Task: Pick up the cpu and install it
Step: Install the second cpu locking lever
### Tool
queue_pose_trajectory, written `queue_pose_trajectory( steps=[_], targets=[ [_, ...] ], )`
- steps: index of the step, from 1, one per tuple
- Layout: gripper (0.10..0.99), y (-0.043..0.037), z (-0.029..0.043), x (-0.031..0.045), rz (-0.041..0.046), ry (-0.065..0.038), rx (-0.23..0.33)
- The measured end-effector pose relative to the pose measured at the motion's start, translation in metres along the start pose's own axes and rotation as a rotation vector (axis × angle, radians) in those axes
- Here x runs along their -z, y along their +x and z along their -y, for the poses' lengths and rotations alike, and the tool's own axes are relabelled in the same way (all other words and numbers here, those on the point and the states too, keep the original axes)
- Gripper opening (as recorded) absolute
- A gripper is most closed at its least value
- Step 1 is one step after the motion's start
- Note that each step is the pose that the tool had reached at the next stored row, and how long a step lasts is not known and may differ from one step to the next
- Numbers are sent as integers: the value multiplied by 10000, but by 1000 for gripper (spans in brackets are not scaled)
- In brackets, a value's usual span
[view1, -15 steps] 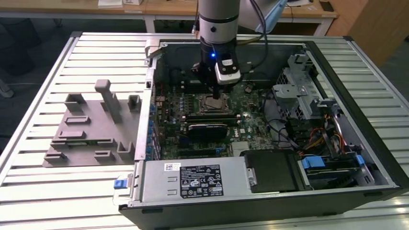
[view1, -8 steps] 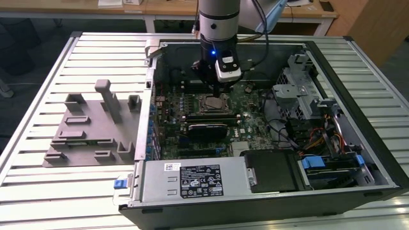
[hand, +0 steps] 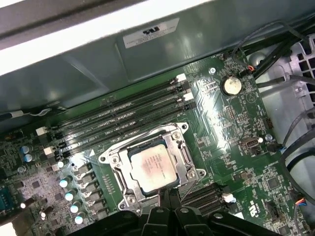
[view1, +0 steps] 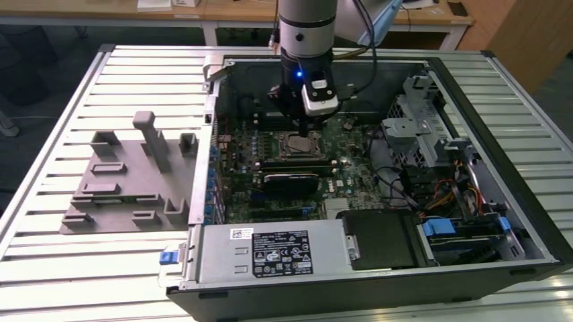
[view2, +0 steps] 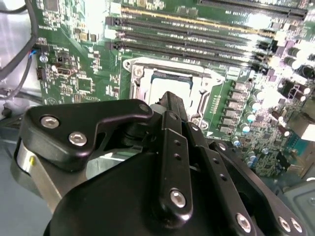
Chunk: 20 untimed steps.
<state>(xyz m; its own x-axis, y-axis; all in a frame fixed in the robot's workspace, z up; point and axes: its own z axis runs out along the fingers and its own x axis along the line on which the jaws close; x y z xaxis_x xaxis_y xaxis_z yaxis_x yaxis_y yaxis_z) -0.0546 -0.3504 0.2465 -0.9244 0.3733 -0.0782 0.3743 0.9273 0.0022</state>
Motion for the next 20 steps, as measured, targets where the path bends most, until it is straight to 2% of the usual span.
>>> queue_pose_trajectory(
  steps=[11, 20],
  targets=[
    [106, -63, 156, -5, 0, 0, 0],
    [106, -92, 230, -8, 0, 0, 0]
  ],
)
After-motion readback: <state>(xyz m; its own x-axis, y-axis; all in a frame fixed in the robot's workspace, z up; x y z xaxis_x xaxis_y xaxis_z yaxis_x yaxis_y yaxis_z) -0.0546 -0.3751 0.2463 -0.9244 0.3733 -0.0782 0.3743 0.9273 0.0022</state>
